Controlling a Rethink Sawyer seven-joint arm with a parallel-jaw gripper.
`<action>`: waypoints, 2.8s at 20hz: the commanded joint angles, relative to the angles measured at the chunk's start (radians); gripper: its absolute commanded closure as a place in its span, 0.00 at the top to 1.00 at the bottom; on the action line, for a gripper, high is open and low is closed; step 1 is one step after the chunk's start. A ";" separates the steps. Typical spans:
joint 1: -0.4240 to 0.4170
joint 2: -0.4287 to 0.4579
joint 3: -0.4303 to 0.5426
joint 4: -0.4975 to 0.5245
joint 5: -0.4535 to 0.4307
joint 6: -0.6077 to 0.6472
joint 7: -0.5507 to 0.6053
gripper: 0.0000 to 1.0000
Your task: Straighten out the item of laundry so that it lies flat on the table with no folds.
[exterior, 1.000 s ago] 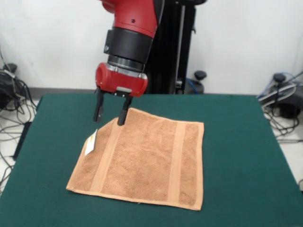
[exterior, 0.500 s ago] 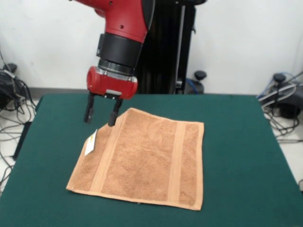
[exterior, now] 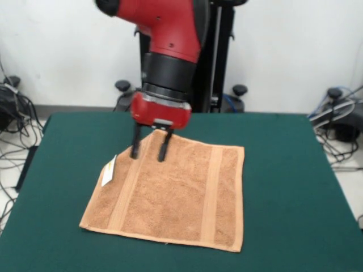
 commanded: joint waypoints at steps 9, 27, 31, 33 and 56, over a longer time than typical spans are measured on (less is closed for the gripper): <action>0.110 0.137 -0.017 -0.025 0.227 -0.111 0.158 1.00; 0.100 0.260 0.033 -0.061 0.366 -0.145 0.184 1.00; 0.157 0.274 -0.010 -0.056 0.430 -0.151 0.173 1.00; 0.164 0.273 -0.010 -0.047 0.450 -0.152 0.178 1.00; 0.222 0.301 0.025 -0.015 0.600 -0.163 0.205 1.00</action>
